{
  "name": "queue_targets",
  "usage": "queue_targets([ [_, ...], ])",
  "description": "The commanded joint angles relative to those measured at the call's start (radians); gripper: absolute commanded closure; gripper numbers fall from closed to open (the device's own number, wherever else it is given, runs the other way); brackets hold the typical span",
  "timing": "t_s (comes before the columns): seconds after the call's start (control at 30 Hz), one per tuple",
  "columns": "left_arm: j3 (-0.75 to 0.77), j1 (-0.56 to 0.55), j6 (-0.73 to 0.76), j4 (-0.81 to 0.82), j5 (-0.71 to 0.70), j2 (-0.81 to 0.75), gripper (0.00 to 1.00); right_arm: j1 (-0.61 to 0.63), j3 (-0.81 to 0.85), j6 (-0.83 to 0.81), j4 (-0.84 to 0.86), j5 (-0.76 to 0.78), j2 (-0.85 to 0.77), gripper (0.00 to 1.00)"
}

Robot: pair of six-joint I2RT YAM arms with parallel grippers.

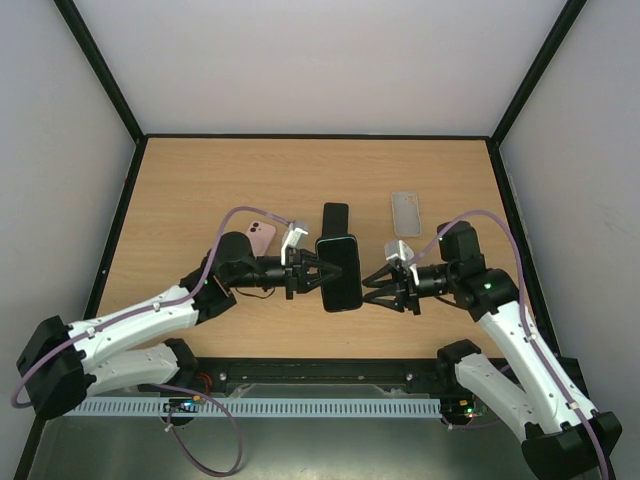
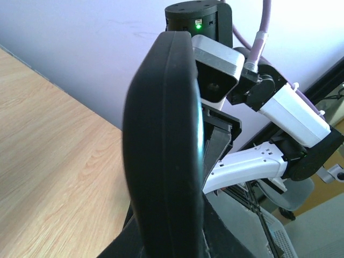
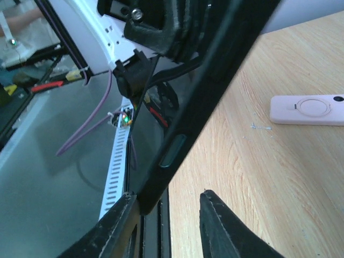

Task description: Take the phone out of the phone case

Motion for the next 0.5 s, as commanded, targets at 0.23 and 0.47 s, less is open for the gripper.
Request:
queue_targets([
  [0.23, 0.096, 0.009, -0.036, 0.132, 0.075, 0.063, 0.98, 0.006, 0.052, -0.245, -0.191, 0.015, -0.024, 0.74],
  [0.47, 0.113, 0.008, -0.058, 0.153, 0.108, 0.099, 0.98, 0.007, 0.062, -0.336, -0.250, 0.029, -0.028, 0.83],
])
